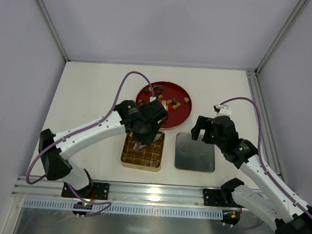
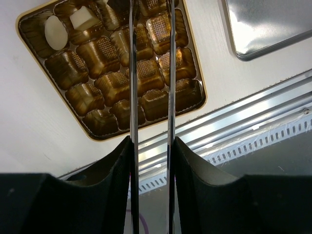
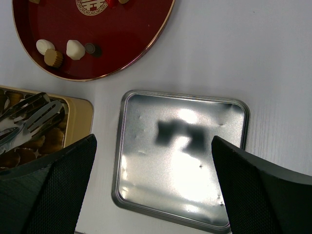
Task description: Pack the chocolate
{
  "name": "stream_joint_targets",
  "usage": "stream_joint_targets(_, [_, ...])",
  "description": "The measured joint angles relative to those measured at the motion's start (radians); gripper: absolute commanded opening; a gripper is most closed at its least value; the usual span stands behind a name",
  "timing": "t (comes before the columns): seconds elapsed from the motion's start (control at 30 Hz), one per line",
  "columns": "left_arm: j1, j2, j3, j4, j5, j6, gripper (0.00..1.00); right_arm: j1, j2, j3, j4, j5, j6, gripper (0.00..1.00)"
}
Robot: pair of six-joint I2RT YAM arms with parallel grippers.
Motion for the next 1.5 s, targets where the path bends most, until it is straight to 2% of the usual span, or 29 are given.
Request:
stream_joint_targets(0.33, [0.0,0.0,0.022,-0.009,-0.013,0.003,0.38,0.0,0.0,0.0,0.0,-0.003,0.001,1.0])
stream_joint_targets(0.67, [0.011,0.004,0.209,-0.044,-0.048,0.03,0.41,0.0,0.0,0.0,0.0,-0.003,0.0,1.0])
stream_joint_targets(0.9, [0.119,0.067,0.284,-0.051,-0.057,0.065,0.41,0.0,0.0,0.0,0.0,-0.003,-0.001,1.0])
stream_joint_targets(1.2, [0.293,0.194,0.302,-0.039,-0.066,0.113,0.44,0.0,0.005,0.0,0.008,-0.017,-0.001,1.0])
stream_joint_targets(1.5, [0.361,0.354,0.378,-0.019,-0.122,0.163,0.44,0.0,0.005,0.0,0.009,-0.025,-0.005,1.0])
